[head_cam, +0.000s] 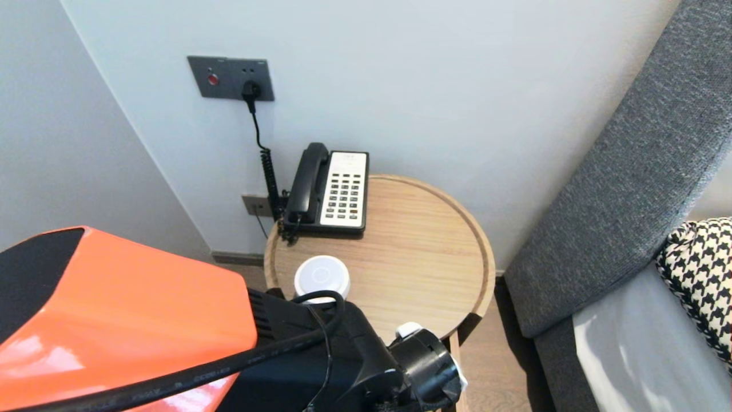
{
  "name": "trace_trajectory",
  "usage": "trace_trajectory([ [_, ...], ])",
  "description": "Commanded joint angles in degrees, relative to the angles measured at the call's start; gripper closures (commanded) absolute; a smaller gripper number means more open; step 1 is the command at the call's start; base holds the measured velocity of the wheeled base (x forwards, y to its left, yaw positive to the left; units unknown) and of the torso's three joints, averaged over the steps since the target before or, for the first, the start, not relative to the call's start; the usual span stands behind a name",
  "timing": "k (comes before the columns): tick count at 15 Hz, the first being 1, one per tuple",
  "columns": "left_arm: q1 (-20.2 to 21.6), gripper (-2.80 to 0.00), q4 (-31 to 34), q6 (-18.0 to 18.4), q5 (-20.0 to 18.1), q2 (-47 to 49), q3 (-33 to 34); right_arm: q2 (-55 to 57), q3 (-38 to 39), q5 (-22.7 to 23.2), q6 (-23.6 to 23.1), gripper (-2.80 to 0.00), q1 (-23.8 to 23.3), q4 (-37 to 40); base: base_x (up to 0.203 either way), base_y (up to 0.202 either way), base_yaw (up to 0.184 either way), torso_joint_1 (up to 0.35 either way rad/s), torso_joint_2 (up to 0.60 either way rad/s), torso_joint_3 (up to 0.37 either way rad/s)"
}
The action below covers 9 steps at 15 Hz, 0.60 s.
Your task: Take the remote control out of the drawer one by one and place them on the table
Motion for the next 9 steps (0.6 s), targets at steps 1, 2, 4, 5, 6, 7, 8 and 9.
trace_trajectory([
  [1, 0.0, 0.0, 0.5, -0.5, 0.1, -0.9, 0.4, 0.0, 1.4, 0.0, 0.0, 0.0, 0.0, 0.0, 0.0, 0.0, 0.0, 0.0, 0.0, 0.0],
  [2, 0.0, 0.0, 0.6, -0.5, 0.1, -1.1, 0.5, 0.0, 1.4, 0.0, 0.0, 0.0, 0.0, 0.0, 0.0, 0.0, 0.0, 0.0, 0.0, 0.0],
  [4, -0.1, 0.0, 0.6, -0.7, 0.0, -1.1, 0.7, 0.0, 1.4, 0.0, 0.0, 0.0, 0.0, 0.0, 0.0, 0.0, 0.0, 0.0, 0.0, 0.0],
  [5, -0.2, 0.0, 0.4, -0.8, 0.0, -1.2, 1.0, 0.0, 1.4, 0.0, 0.0, 0.0, 0.0, 0.0, 0.0, 0.0, 0.0, 0.0, 0.0, 0.0],
  [6, -0.2, 0.0, 0.4, -0.8, 0.0, -1.7, 1.2, 0.0, 1.4, 0.0, 0.0, 0.0, 0.0, 0.0, 0.0, 0.0, 0.0, 0.0, 0.0, 0.0],
  [7, -0.2, 0.0, 0.4, -1.0, 0.1, -1.8, 1.4, 0.0, 1.4, 0.0, 0.0, 0.0, 0.0, 0.0, 0.0, 0.0, 0.0, 0.0, 0.0, 0.0],
  [8, -0.2, 0.0, 0.6, -1.6, 0.2, -1.9, 1.4, 0.0, 1.4, 0.0, 0.0, 0.0, 0.0, 0.0, 0.0, 0.0, 0.0, 0.0, 0.0, 0.0],
  [9, -0.2, 0.0, 0.8, -2.6, 0.8, -1.9, 1.3, 0.0, 1.4, 0.0, 0.0, 0.0, 0.0, 0.0, 0.0, 0.0, 0.0, 0.0, 0.0, 0.0],
])
